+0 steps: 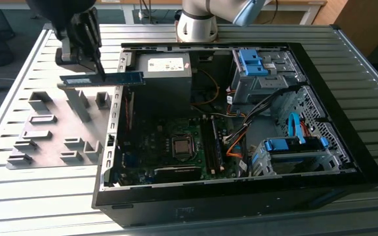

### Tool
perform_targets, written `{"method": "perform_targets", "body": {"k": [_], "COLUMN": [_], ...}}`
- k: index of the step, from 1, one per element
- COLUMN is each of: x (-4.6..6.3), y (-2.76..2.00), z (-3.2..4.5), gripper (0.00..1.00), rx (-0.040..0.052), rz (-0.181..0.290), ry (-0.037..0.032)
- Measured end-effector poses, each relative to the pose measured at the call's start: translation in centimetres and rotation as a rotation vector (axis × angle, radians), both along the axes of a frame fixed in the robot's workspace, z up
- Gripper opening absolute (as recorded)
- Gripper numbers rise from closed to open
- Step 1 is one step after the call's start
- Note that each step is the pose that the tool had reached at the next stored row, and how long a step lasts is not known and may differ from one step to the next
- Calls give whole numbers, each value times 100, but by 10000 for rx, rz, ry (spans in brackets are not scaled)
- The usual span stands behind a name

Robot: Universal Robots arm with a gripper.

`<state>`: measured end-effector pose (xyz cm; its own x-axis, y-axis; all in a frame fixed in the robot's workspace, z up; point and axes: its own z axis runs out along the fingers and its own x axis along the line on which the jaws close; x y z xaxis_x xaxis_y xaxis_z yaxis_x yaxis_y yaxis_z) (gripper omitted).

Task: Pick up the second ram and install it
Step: 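Pick up the second ram and move it above second insertion slot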

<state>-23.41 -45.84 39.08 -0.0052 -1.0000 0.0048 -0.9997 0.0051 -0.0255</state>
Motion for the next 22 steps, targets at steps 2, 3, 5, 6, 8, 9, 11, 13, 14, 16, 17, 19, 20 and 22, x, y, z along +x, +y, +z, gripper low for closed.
{"method": "perform_targets", "body": {"k": [2, 3, 5, 6, 8, 9, 11, 13, 14, 16, 17, 19, 20, 22], "x": [41, 62, 105, 128, 174, 199, 245, 293, 318, 367, 391, 437, 460, 507], "y": [0, 0, 0, 0, 0, 0, 0, 0, 0, 0, 0, 0, 0, 0], "z": [0, 0, 0, 0, 0, 0, 0, 0, 0, 0, 0, 0, 0, 0], "gripper": [14, 14, 14, 14, 14, 14, 14, 14, 14, 14, 14, 14, 14, 14], "rx": [0, 0, 0, 0, 0, 0, -1, 0, 0, 0, -1, 1, 0, 0], "rz": [0, -1, -1, -1, 0, 0, 0, -1, -1, -1, 0, -1, -1, -1], "ry": [0, 0, 0, -1, 0, 0, 0, 0, 0, 0, 0, 0, 0, 0]}}
